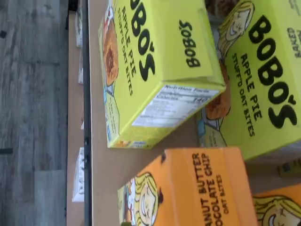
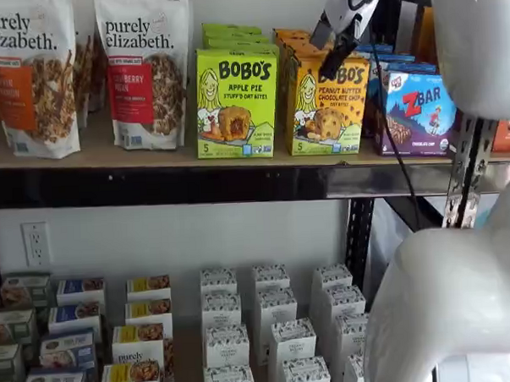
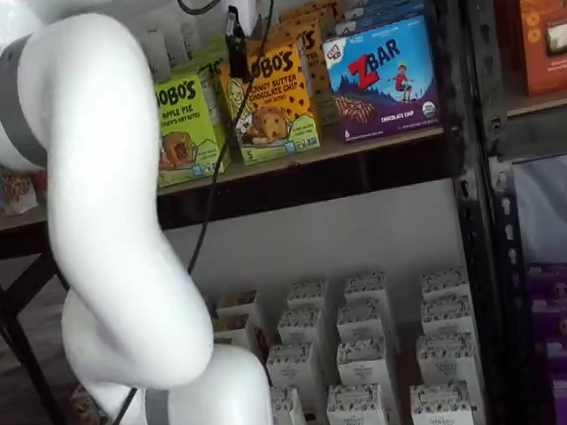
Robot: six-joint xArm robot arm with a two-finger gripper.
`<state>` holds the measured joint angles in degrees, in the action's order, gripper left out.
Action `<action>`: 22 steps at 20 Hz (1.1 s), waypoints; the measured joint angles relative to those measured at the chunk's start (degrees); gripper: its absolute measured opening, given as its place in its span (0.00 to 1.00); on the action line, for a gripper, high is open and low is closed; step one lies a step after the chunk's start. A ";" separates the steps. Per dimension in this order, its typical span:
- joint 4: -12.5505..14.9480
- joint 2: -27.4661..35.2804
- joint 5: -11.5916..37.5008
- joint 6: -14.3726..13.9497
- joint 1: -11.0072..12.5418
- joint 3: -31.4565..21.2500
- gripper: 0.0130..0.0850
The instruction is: Pick up the orange box on the top shelf, the fifth box from the left
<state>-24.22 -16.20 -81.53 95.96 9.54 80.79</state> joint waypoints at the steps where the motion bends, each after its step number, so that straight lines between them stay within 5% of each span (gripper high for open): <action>1: 0.37 0.19 0.00 0.13 0.02 0.08 1.00; 18: 8.42 4.23 -6.19 0.00 -1.34 3.85 1.00; 22: 8.32 4.44 -6.15 -0.10 -1.47 3.85 1.00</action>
<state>-15.90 -11.76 -87.67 95.86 8.07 84.64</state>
